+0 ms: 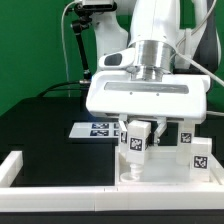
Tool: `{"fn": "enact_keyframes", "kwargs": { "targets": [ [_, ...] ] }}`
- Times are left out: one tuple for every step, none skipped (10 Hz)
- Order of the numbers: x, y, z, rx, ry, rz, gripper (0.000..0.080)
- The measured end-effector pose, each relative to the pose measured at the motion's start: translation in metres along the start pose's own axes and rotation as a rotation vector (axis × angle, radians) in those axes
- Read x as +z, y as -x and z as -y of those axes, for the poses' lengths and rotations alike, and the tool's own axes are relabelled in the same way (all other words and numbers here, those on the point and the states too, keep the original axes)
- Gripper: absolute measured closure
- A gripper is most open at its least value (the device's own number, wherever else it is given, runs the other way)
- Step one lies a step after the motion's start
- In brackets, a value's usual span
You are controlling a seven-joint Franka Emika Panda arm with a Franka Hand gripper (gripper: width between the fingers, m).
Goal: Assemble square table
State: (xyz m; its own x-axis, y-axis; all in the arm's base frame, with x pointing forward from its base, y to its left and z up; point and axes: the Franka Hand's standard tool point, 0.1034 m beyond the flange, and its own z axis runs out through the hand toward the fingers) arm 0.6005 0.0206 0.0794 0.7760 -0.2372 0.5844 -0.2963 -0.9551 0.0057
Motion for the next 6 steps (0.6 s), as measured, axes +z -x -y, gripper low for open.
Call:
{"fn": "enact_keyframes", "kwargs": {
  "targets": [
    [0.000, -0.001, 0.000, 0.000, 0.000, -0.001, 0.0512],
    [0.002, -0.003, -0.001, 0.000, 0.002, -0.004, 0.0512],
    [0.004, -0.005, -0.005, -0.004, 0.006, -0.008, 0.0512],
    [0.005, -0.007, -0.008, -0.006, 0.009, -0.007, 0.0512],
    [0.005, -0.007, -0.010, -0.009, 0.012, -0.003, 0.0512],
    [0.005, -0.009, -0.012, -0.014, 0.013, 0.000, 0.0512]
  ]
}}
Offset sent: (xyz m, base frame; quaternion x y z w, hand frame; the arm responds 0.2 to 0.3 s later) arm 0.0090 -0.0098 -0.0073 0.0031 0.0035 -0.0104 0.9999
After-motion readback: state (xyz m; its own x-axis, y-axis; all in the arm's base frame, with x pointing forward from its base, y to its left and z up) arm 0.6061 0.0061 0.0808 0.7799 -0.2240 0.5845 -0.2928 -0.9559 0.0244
